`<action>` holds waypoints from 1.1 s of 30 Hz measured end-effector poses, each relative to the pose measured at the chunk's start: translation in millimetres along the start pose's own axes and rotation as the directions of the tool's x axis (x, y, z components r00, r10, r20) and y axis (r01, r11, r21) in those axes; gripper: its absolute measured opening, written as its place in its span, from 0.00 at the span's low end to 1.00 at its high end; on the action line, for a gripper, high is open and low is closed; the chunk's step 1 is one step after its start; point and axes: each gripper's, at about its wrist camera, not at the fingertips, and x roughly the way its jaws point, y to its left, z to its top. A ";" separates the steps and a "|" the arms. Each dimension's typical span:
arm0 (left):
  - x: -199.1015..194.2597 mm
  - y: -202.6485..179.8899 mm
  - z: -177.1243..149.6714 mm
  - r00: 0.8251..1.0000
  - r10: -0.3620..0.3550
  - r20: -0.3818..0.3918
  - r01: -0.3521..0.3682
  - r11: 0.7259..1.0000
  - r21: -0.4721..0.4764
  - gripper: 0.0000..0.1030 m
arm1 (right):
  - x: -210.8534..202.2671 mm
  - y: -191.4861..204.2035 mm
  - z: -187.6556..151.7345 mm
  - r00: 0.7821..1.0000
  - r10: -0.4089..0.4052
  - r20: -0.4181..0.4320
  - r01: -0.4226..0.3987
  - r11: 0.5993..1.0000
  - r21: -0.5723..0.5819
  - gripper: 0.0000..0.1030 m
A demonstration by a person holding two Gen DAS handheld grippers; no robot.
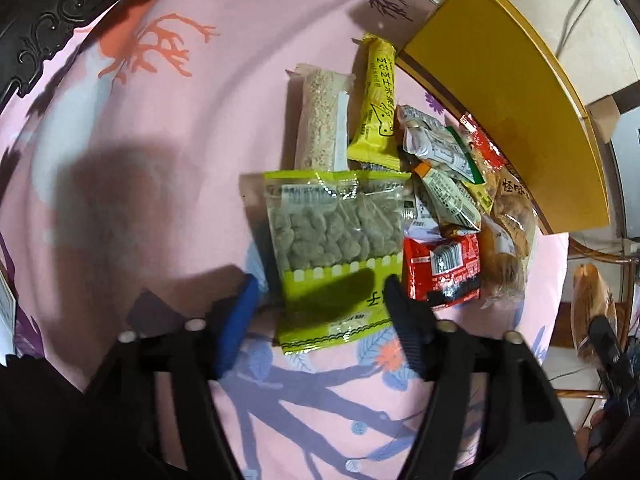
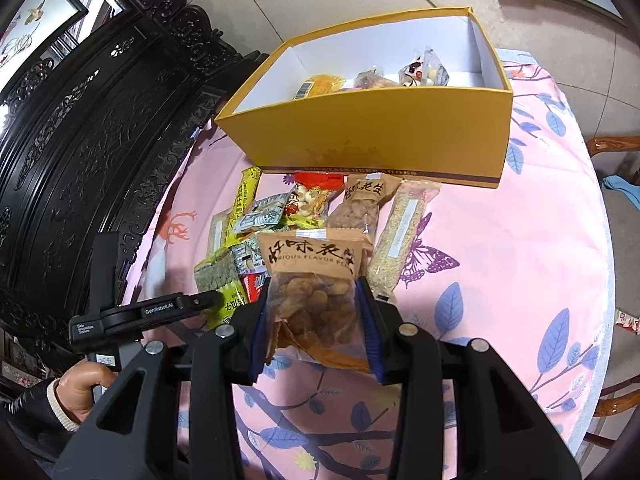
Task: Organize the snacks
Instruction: 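Carry both bags over the yellow box and open both tools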
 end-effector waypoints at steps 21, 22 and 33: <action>16.8 -31.1 -14.4 0.986 0.156 0.062 -0.164 0.971 0.172 0.63 | 6.7 -15.3 -5.6 1.000 -0.011 -0.016 0.011 0.998 0.057 0.39; 13.4 -29.9 -15.3 0.986 0.149 0.069 -0.159 0.972 0.172 0.62 | 6.1 -14.9 -5.6 1.000 -0.010 -0.015 0.011 0.998 0.055 0.39; -57.9 -49.6 -7.6 0.969 0.060 0.240 -0.118 0.965 0.235 0.63 | -9.5 -5.1 2.8 1.000 -0.001 0.027 0.001 1.000 0.026 0.39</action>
